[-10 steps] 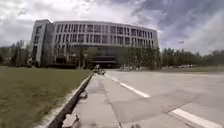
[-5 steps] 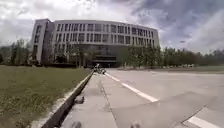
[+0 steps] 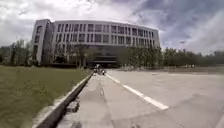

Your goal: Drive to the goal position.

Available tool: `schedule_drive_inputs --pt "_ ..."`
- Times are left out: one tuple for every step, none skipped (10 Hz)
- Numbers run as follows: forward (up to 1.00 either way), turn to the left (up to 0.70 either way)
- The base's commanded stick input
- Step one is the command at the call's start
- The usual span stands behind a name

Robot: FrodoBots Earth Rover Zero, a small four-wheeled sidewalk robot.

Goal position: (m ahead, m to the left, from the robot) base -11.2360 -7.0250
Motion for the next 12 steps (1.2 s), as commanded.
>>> schedule_drive_inputs --pt "0.70 0.00" --pt "0.70 0.00" --pt "0.70 0.00" --pt "0.70 0.00" --pt "0.70 0.00" --pt "0.70 0.00" --pt "0.70 0.00" --pt "0.70 0.00" --pt "0.70 0.00" --pt "0.70 0.00" --pt "0.70 0.00" --pt "0.70 0.00"
